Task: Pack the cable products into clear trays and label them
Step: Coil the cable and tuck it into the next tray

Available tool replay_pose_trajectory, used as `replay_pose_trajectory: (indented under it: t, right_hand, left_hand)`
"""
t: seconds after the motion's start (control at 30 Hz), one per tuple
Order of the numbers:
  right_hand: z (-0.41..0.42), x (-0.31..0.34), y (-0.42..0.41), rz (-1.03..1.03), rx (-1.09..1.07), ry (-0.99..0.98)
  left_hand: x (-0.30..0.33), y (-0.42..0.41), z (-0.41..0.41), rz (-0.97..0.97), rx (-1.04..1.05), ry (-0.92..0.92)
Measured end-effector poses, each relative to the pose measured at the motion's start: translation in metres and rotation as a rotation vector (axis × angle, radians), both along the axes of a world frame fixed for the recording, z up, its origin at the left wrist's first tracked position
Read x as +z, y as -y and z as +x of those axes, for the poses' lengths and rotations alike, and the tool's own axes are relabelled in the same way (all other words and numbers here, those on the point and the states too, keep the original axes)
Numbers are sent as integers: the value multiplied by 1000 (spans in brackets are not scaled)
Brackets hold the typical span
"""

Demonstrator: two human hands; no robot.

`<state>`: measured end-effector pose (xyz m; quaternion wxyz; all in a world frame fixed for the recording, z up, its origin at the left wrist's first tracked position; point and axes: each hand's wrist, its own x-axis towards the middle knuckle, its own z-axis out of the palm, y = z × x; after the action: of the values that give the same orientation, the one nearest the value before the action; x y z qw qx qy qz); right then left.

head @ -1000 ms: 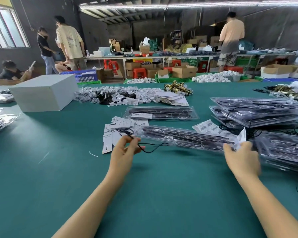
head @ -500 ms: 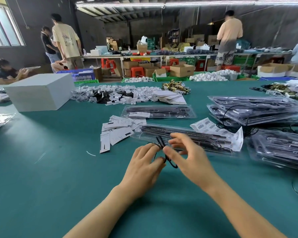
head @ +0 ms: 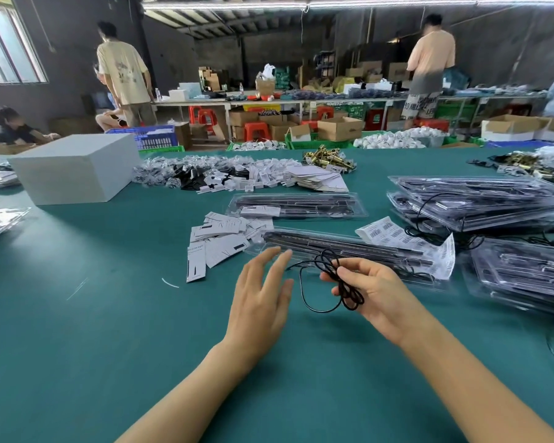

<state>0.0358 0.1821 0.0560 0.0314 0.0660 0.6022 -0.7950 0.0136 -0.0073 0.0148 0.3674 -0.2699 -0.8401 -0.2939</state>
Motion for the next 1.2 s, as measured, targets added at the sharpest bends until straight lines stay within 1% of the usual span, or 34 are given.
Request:
replay_pose_trajectory:
  t: [0.07,0.13,0.23,0.33,0.43,0.53,0.6,0.7,0.8,0.87,0.93,1.07,1.17,1.2]
  right_hand:
    - [0,-2,1,-11,60,4]
    - [1,-3,4,-1,101,3]
    - [2,-5,6,69,148,-28]
    - [4,-6,7,221,160,-115]
    - [6,-5,10,454,145,-246]
    - [8,-3,13,589,145,-329]
    - [9,-2,14,594,121,-367]
    - [8,-2,13,478,58,-379]
    - [7,-3,12,391,12,-381]
    - [7,-2,12,395,-1,-385]
    - [8,0,12,454,1,-381]
    - [8,1,11,629,36,-365]
    - [8,0,13,743,98,-383]
    - [8,0,13,821,119,-398]
  left_hand:
    - [-1,0,-2,-11,-1,59]
    - [-2,0,-2,7,-63,144]
    - [0,2,-2,106,-154,216]
    - [4,-1,-2,201,-174,222]
    - [6,-4,0,221,-169,181]
    - [12,-4,0,222,-164,123]
    - [18,-4,0,217,-173,104]
    - [25,-2,-2,190,-178,89]
    - [32,-1,-1,139,-134,58]
    - [38,0,1,87,-87,24]
    - [43,0,1,28,-51,12]
    - [48,0,-2,0,-56,147]
    - [45,-1,-3,67,-71,263]
    - [45,-1,-4,102,-73,300]
